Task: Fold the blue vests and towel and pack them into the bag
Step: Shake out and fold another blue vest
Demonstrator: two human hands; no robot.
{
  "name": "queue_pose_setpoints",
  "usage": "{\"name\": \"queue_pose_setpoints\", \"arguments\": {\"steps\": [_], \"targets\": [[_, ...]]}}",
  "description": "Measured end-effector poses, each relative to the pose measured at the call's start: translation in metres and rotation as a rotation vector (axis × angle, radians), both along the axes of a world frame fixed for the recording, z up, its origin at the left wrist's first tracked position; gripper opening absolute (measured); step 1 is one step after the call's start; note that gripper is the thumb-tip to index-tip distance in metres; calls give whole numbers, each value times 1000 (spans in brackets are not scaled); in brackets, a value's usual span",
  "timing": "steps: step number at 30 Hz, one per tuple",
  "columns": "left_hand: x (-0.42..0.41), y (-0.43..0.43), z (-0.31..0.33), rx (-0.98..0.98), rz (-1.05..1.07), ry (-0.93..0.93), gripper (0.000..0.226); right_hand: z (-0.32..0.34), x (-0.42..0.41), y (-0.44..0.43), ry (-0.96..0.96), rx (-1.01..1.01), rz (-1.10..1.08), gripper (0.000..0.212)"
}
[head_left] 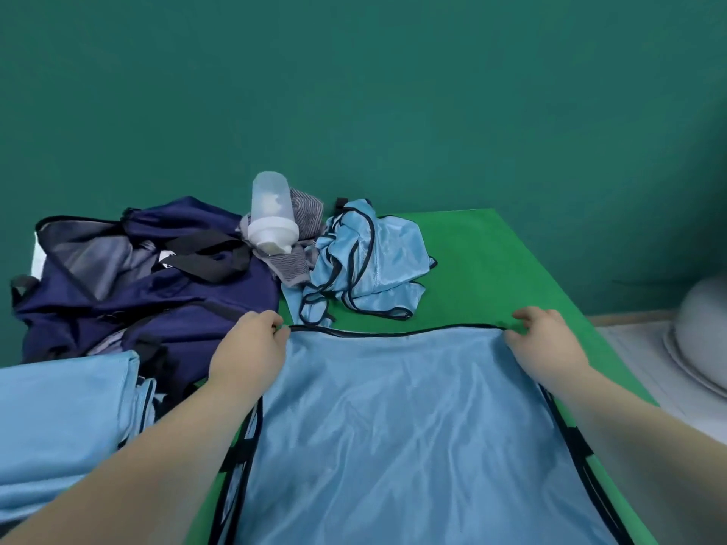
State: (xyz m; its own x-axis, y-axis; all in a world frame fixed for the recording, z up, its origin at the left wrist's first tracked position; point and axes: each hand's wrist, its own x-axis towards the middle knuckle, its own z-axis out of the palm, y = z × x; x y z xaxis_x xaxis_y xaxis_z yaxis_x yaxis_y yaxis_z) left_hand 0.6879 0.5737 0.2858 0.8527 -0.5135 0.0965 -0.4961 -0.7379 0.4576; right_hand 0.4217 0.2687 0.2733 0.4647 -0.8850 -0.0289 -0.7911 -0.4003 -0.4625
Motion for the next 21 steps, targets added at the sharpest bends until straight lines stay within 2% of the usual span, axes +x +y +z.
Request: {"name": "queue_pose_setpoints", "arguments": {"steps": [2,4,9,11,13,16,21], "targets": [[-18,9,4,-42,-44,-35,22,3,-6,16,58,-104,51,47],[-45,26,10,-76,-76,-13,23,5,-13,44,72,-160,152,43],[-121,102,12,-148,-55,61,19,-3,-33,146,33,-93,487,36],[-145,136,7,-159,-3,56,20,-7,-37,189,-4,-92,571,42],[-163,163,-1,-125,13,19,22,-13,-36,228,-46,-105,627,52],[-184,185,-8,-72,11,38,31,-18,-31,273,-59,-148,649,55],[-194,184,-12,36,7,40,54,-23,-22,312,22,-129,620,69]]}}
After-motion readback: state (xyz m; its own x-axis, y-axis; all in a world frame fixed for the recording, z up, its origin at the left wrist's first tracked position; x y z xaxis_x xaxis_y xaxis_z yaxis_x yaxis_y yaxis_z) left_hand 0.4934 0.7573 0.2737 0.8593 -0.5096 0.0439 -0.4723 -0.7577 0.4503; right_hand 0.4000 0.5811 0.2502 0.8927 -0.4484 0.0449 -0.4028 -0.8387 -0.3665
